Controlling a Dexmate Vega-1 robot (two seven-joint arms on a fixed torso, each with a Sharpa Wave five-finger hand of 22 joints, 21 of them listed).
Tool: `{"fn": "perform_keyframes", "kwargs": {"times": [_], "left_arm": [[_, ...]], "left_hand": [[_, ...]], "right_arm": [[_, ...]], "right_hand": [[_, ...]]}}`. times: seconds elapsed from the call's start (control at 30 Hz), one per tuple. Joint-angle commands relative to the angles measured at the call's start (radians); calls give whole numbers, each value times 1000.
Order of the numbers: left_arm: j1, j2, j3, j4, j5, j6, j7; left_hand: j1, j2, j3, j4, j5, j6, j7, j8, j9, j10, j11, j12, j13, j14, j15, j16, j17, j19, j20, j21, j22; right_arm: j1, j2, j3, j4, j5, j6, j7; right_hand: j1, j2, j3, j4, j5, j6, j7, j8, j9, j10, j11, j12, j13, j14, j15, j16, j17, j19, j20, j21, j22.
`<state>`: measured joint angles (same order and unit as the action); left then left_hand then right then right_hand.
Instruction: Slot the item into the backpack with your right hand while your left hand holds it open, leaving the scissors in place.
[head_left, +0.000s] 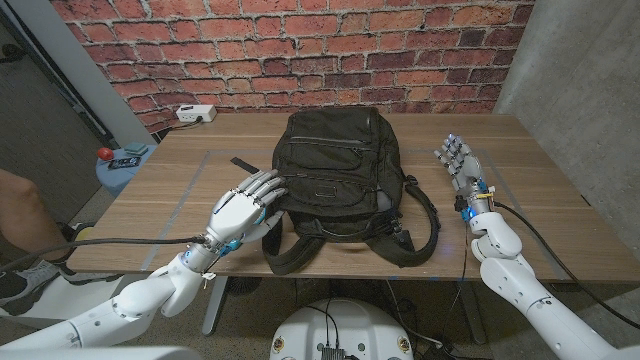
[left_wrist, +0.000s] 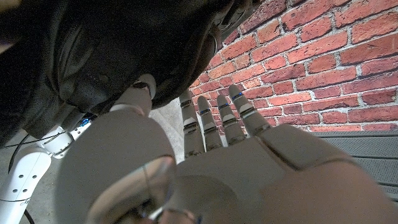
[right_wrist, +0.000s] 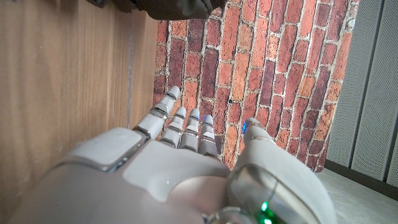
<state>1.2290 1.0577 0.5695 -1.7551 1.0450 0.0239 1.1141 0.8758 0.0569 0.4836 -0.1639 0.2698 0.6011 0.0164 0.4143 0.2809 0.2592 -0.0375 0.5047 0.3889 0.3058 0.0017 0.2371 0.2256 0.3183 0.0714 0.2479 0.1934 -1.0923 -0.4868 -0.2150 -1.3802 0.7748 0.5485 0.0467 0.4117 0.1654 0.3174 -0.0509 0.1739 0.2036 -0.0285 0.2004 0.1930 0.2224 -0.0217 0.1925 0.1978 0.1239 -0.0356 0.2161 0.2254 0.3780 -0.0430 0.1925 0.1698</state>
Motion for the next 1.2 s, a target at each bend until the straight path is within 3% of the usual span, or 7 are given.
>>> {"fn": "perform_keyframes", "kwargs": {"times": [0.03, 0.1, 0.23, 0.43, 0.7, 0.93, 1.2], "left_arm": [[-57, -35, 41, 22, 12, -41, 3], [-53, -41, 37, 19, 14, -43, 3], [-41, -44, 26, 7, 19, -43, 3], [-16, -35, 7, -20, 13, -37, 3], [7, -33, -29, -49, 18, -34, 3], [12, -62, -78, -64, 28, -51, 3], [-23, -64, -61, -69, 13, -51, -3]], "left_hand": [[23, 6, -21, 0, -4, 84, 14, 46, 16, 4, -1, 21, 19, 14, 3, 7, 6, 14, -1, 7, 2], [32, 10, -35, 1, -5, 154, 23, 87, 31, 10, -9, 36, 30, 25, -1, 11, 11, 21, -2, 8, 3], [38, 19, -51, 6, -6, 268, 9, 162, 63, 53, -13, 70, 46, 59, -16, 22, 18, 37, -2, 13, 4], [26, 72, -37, 25, 4, 371, 14, 249, 111, 125, -17, 115, 62, 101, -18, 26, 28, 41, 8, 15, 6], [38, 90, -23, 16, 6, 388, 43, 276, 132, 144, -20, 128, 67, 118, -23, 28, 33, 46, 17, 17, 6], [40, 89, -21, 12, 3, 385, 39, 284, 140, 169, -28, 140, 69, 147, -33, 35, 35, 53, 16, 21, 6], [54, 89, -21, 2, -3, 398, 49, 291, 137, 184, -36, 148, 72, 163, -41, 43, 40, 55, 14, 22, 6]], "right_arm": [[-8, -1, 8, 4, 9, 5, 6], [-10, -2, 10, 3, 11, 5, 7], [-16, -3, 11, -2, 13, 6, 10], [-30, -7, 11, -14, 13, 7, 12], [-28, -9, 7, -12, 14, 0, 19], [-16, -5, 1, 0, 16, -6, 27], [-9, -9, 3, 5, 21, -15, 29]], "right_hand": [[-5, 4, 7, -1, 4, 7, 6, -2, 1, 1, 3, 6, 3, 9, -36, 6, 2, 9, -47, 3, 1], [-5, 3, 8, -1, 4, 7, 6, -2, 1, 1, 4, 6, 3, 10, -37, 6, 2, 9, -47, 2, 1], [-5, 4, 8, -1, 4, 7, 7, -2, 1, 1, 2, 6, 3, 9, -37, 6, 2, 9, -46, 3, 1], [-5, 3, 8, -1, 4, 7, 7, -2, 1, 0, 4, 6, 3, 9, -37, 6, 2, 9, -47, 2, 1], [-6, 4, 8, -1, 4, 6, 7, -2, 1, -1, 3, 6, 3, 8, -35, 6, 2, 9, -46, 2, 1], [-6, 3, 9, -2, 4, 6, 7, -2, 1, -1, 5, 6, 3, 7, -35, 6, 2, 9, -46, 2, 1], [-5, 4, 10, -3, 4, 6, 7, -2, 1, -3, 5, 5, 3, 7, -35, 6, 1, 9, -45, 2, 1]]}}
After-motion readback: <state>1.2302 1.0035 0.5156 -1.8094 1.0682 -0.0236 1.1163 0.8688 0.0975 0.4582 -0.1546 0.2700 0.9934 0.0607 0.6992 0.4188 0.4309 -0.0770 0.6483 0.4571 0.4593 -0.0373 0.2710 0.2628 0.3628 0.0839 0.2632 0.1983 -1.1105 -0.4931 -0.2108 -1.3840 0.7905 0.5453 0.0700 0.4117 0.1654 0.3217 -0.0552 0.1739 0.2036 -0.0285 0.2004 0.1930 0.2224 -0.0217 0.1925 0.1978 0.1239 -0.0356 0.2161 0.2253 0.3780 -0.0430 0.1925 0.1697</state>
